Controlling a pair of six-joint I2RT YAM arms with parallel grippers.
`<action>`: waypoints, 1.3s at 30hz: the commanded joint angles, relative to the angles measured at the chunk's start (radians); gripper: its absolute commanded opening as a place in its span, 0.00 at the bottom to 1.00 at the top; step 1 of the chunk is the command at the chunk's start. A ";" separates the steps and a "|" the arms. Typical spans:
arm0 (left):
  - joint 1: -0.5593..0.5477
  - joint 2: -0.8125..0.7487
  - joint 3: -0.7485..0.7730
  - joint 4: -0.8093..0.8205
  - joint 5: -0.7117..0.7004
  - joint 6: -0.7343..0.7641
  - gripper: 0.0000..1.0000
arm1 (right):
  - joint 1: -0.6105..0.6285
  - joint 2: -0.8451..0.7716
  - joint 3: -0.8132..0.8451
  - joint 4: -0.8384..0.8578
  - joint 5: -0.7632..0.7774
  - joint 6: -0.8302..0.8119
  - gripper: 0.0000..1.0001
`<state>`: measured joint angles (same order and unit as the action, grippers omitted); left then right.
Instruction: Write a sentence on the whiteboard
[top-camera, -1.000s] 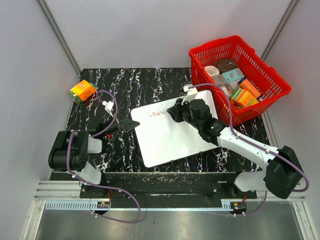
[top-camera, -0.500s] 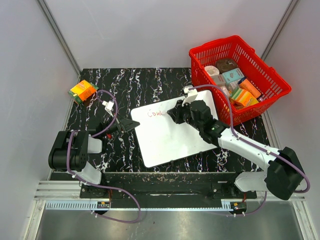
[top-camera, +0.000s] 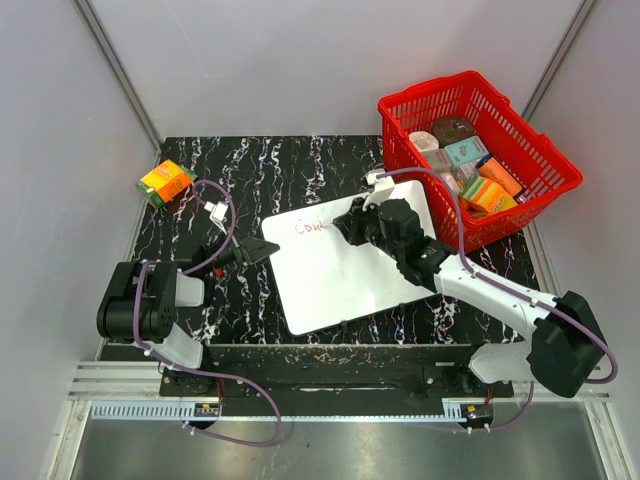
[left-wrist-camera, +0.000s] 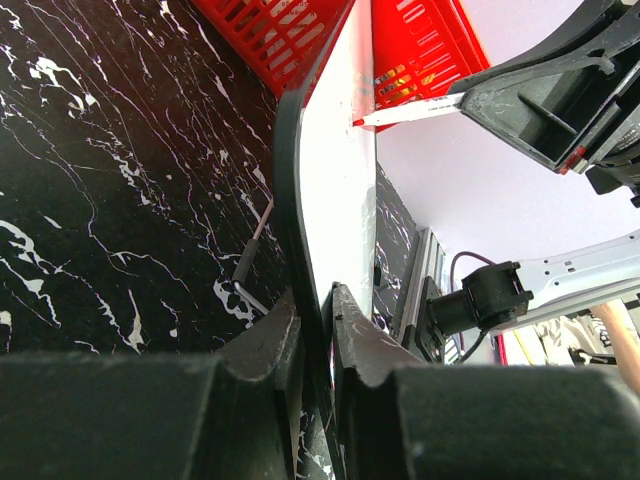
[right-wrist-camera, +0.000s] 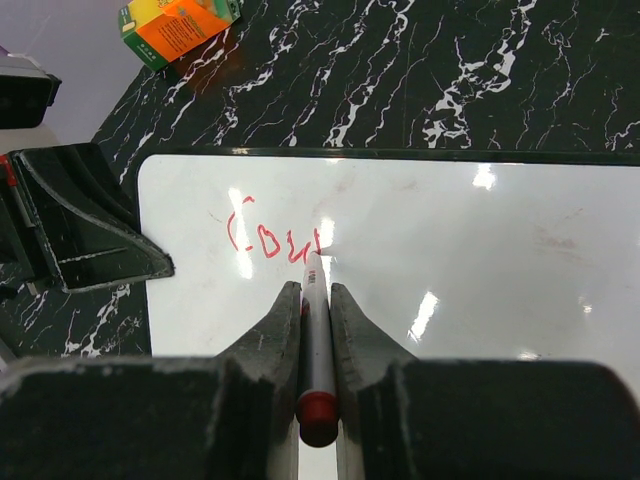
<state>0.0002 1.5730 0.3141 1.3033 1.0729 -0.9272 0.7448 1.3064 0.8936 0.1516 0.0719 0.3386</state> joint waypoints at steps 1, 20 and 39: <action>-0.026 0.012 0.017 0.211 0.056 0.084 0.00 | -0.005 0.017 0.034 0.017 0.065 -0.006 0.00; -0.028 0.009 0.016 0.211 0.056 0.085 0.00 | -0.009 0.022 0.038 0.019 0.111 -0.009 0.00; -0.028 0.009 0.017 0.209 0.056 0.087 0.00 | -0.010 -0.029 -0.018 0.005 0.086 0.002 0.00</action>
<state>-0.0021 1.5730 0.3141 1.3037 1.0729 -0.9260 0.7448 1.2987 0.8867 0.1677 0.1226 0.3462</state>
